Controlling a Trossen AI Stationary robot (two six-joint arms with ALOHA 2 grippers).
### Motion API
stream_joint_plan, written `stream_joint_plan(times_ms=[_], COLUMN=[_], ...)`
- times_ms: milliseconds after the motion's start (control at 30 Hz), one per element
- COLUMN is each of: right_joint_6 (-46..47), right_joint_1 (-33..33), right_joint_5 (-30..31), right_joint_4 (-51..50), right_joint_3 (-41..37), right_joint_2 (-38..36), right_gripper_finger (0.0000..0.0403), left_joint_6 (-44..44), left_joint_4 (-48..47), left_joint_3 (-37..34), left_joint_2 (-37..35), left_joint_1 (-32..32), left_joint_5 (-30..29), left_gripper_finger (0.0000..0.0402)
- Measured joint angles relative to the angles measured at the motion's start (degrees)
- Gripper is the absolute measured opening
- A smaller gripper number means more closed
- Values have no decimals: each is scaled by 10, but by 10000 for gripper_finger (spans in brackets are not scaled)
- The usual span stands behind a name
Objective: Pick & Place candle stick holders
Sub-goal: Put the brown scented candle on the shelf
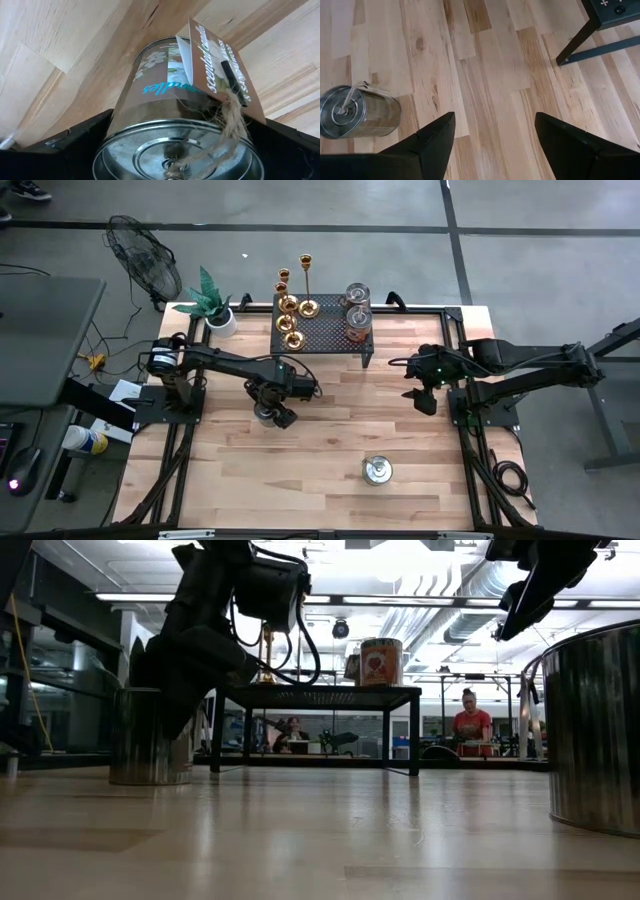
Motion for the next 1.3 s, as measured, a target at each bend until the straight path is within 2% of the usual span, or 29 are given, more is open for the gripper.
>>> stream_joint_plan(times_ms=[333, 633, 867, 1300], right_joint_6=[2, 6, 13, 13], right_joint_1=[0, 0, 0, 0], right_joint_5=[0, 0, -4, -4], right_joint_4=[0, 0, 0, 0], right_joint_3=[0, 0, 0, 0], right_joint_2=[0, 0, 0, 0], right_gripper_finger=[268, 268, 267, 267], left_joint_6=[20, 19, 17, -15], left_joint_4=[0, -4, -1, 5], left_joint_3=[0, 0, 0, 0], left_joint_2=[0, 0, -9, -37], left_joint_1=[0, 0, -20, -77], left_joint_5=[32, 23, -4, -109], left_gripper_finger=[399, 399, 399, 399])
